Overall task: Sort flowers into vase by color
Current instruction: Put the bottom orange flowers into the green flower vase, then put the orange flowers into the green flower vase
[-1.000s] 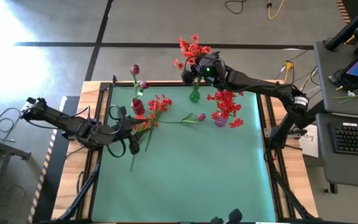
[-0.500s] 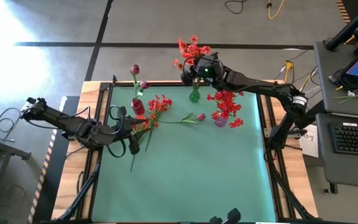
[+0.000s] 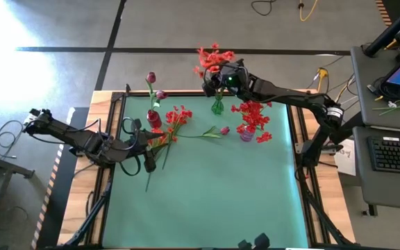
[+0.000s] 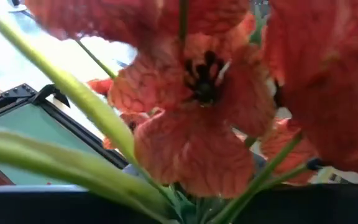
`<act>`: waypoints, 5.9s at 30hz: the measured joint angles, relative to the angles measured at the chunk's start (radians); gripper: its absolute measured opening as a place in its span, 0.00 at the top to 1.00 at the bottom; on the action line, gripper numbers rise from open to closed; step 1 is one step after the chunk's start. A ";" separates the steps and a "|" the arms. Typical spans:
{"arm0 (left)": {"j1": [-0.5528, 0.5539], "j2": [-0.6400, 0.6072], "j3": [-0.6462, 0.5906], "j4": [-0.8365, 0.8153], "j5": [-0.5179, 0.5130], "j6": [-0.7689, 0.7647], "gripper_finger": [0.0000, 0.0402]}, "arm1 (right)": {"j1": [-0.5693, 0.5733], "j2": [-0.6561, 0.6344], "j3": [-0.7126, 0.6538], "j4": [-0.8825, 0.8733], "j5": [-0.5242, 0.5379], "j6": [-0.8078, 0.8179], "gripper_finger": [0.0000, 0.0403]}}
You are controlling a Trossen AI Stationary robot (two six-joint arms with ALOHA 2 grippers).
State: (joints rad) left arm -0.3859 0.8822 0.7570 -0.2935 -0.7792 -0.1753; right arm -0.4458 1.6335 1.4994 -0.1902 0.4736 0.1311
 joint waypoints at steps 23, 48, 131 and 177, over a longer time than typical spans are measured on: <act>0.000 0.000 0.000 0.000 0.000 -0.003 0.60 | 0.004 -0.068 0.000 -0.092 -0.009 0.011 0.36; 0.000 0.000 0.000 -0.002 0.002 -0.018 0.60 | -0.011 0.011 0.001 0.121 -0.057 -0.106 0.62; 0.000 0.097 0.000 -0.097 0.004 -0.221 0.60 | 0.060 -0.148 -0.034 -0.175 -0.005 0.027 0.47; 0.049 0.567 0.000 -0.597 0.422 -1.182 0.40 | 0.516 -0.355 -0.034 -0.454 -0.001 0.031 0.47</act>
State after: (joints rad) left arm -0.3366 1.4489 0.7567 -0.8906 -0.3570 -1.3577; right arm 0.0698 1.2781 1.4658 -0.6443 0.4723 0.1622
